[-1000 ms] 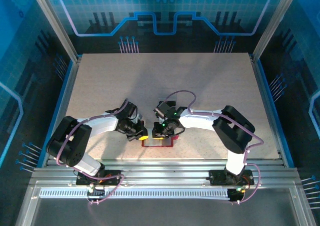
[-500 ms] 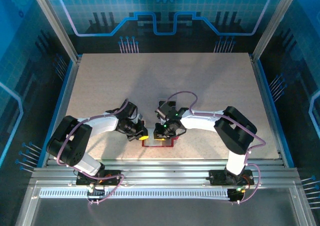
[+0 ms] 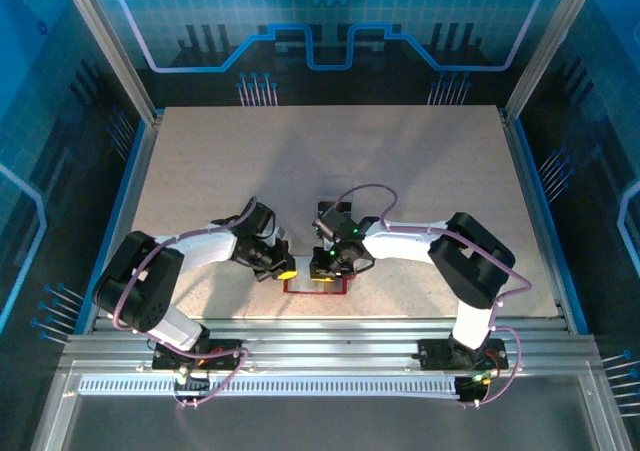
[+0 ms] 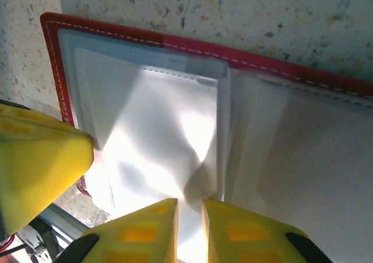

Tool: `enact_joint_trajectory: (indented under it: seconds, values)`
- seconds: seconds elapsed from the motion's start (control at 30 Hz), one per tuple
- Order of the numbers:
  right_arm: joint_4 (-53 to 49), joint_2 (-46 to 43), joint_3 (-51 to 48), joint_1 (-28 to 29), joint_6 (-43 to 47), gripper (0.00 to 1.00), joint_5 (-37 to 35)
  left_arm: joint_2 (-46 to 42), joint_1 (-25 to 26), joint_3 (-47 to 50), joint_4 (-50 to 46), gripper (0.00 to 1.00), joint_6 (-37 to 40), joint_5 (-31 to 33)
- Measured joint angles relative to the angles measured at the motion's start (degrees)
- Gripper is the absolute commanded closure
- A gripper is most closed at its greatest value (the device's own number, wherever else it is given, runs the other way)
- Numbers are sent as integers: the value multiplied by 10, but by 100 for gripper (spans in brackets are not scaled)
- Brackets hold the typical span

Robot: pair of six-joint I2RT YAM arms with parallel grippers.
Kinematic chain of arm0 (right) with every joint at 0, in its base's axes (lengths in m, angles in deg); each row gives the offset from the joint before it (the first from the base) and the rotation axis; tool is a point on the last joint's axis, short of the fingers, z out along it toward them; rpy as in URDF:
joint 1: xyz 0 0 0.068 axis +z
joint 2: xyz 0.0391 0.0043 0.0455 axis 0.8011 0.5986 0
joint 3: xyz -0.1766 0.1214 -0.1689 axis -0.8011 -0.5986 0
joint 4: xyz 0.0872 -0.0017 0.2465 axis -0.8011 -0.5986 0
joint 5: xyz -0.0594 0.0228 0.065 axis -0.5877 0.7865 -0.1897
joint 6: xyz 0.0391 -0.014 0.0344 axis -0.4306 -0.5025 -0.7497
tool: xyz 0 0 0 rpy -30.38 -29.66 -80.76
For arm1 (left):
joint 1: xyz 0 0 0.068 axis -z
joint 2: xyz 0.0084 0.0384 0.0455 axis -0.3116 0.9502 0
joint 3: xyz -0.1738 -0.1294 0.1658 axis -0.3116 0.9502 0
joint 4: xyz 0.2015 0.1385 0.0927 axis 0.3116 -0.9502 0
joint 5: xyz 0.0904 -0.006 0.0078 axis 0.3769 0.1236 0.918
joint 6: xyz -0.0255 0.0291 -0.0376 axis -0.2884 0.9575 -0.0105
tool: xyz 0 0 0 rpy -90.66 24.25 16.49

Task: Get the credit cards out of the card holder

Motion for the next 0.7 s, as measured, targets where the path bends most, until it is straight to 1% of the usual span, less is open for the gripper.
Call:
enact_joint_trajectory:
  seconds: [0.23,0.7]
  values:
    - [10,-3,-8,0,-6,81,0,-26,1,-6,-31,96,0,14]
    - [40,-14,-31,-3,-19,82,4,-27,14,-18,-35,99,-2,14]
